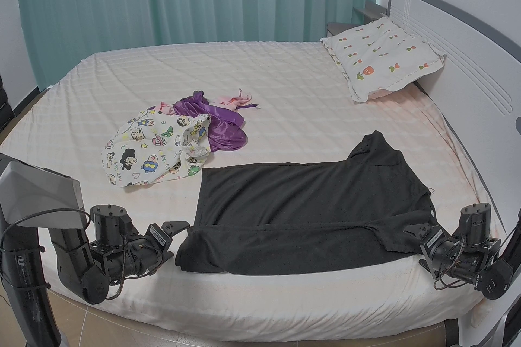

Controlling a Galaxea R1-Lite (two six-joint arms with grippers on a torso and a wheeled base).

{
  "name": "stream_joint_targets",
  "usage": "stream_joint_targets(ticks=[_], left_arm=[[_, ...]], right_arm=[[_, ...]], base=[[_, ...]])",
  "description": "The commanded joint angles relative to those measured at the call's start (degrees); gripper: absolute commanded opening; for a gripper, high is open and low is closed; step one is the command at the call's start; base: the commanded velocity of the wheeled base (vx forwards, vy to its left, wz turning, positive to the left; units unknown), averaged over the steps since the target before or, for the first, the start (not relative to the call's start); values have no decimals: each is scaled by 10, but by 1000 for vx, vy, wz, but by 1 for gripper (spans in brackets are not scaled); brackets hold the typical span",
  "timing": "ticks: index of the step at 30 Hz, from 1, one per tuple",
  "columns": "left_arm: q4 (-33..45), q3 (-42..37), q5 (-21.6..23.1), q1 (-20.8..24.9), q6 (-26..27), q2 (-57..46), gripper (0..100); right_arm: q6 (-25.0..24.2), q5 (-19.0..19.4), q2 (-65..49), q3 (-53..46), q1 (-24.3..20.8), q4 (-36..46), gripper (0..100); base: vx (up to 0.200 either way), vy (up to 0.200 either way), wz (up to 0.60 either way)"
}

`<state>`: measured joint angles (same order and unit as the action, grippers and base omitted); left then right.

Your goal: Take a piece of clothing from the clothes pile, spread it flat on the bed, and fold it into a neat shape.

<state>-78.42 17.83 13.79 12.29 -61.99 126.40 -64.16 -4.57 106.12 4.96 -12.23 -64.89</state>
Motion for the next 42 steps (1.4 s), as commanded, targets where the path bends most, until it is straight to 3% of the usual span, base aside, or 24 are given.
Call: stream_joint_targets(ticks=[1, 16, 17, 30, 36, 42], left_arm=[[-11, -2, -1, 2, 1, 9, 100], [-18, -1, -3, 2, 1, 15, 100], [-18, -1, -3, 2, 1, 15, 100], [-18, -1, -3, 2, 1, 15, 100], [-18, -1, -3, 2, 0, 15, 100], [-18, 0, -3, 2, 0, 15, 100]], right_arm=[[0, 0, 23, 22, -1, -2, 100], [-11, -5, 70, 59, 3, -4, 100], [-11, -5, 71, 59, 3, -5, 0], [-14, -8, 55, 49, -1, -3, 0], [-7, -14, -18, 44, 0, 14, 0], [15, -13, -86, 78, 0, 109, 0]], base=[[0, 0, 0], [0, 0, 0], [0, 0, 0], [0, 0, 0], [0, 0, 0], [0, 0, 0]])
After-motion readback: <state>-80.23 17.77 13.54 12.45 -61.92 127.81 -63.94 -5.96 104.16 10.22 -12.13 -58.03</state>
